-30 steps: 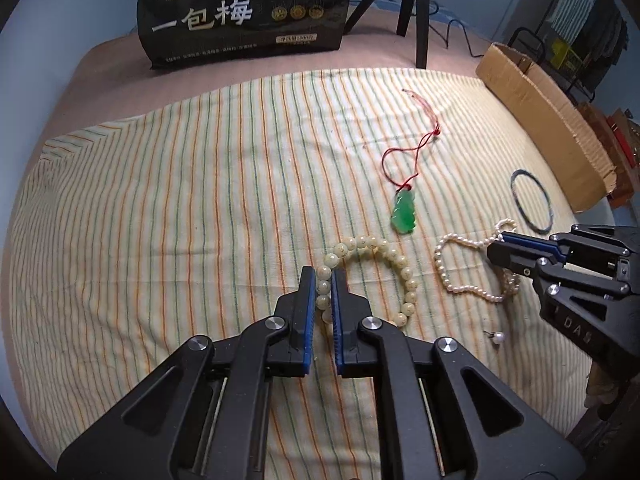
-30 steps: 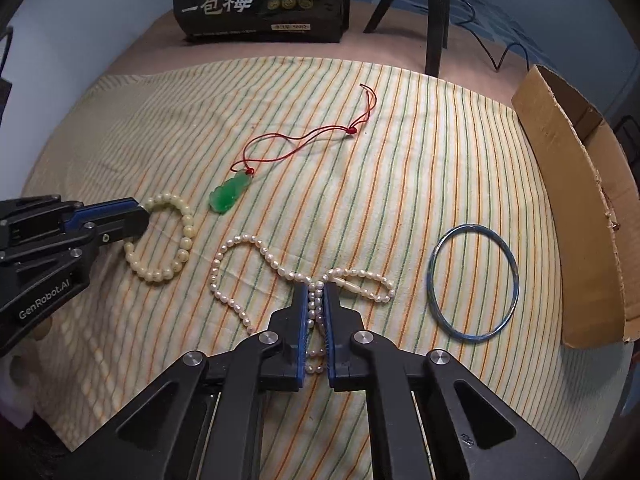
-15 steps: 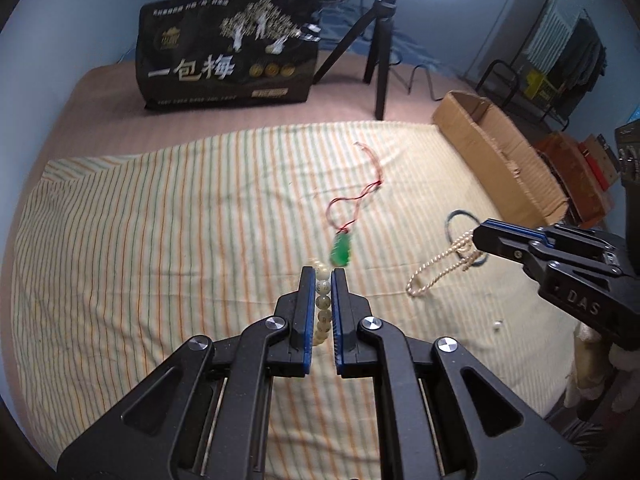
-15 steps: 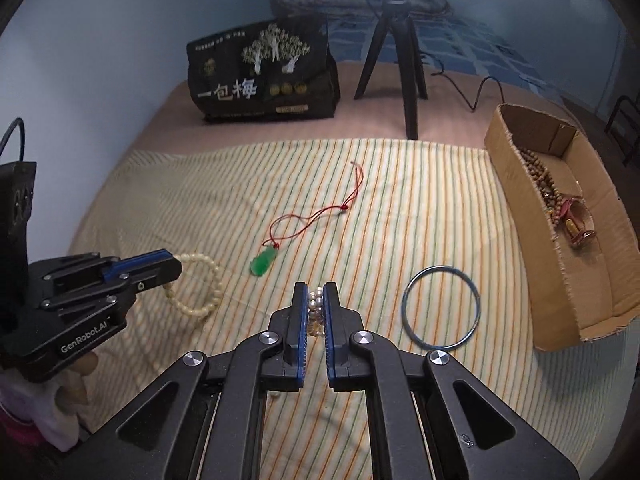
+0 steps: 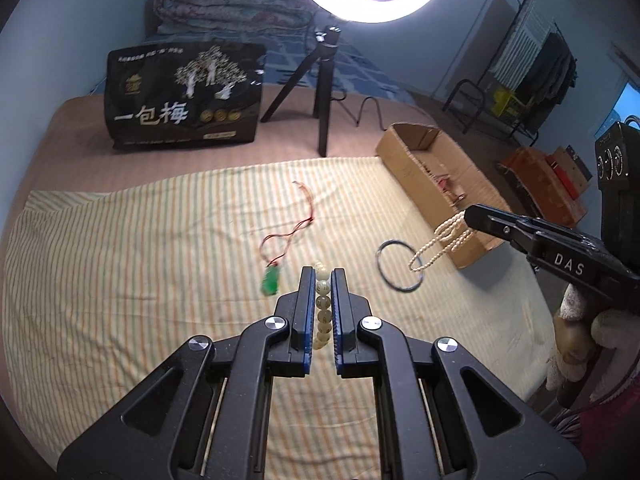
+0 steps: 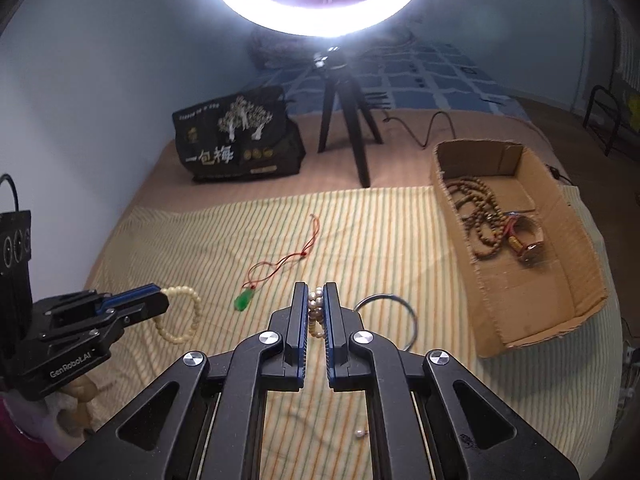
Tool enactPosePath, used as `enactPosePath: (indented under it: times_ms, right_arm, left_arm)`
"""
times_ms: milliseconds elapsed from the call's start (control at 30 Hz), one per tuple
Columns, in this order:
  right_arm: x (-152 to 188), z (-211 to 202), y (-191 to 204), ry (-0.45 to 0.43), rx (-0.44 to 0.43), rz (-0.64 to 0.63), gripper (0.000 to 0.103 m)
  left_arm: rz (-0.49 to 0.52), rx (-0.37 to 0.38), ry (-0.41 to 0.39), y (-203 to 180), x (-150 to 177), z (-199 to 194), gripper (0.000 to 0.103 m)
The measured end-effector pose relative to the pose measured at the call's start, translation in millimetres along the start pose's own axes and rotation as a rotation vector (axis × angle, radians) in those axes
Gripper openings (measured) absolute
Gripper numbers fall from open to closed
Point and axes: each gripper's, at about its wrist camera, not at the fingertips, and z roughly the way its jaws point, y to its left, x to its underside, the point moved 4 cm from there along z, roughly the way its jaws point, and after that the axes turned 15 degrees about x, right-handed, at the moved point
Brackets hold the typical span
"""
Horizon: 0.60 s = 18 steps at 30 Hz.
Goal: Organize jewelry
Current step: 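Lift and carry the bracelet and pearl necklace in both tools to the box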
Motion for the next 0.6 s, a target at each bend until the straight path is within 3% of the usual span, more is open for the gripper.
enactPosePath:
  times_ms: [600]
  right_arm:
    - [-22,-17,-100,-0.078,0.079,0.161,0.006]
  left_arm:
    - [0.063,0.094,-0.012,-67,-31,44,0.006]
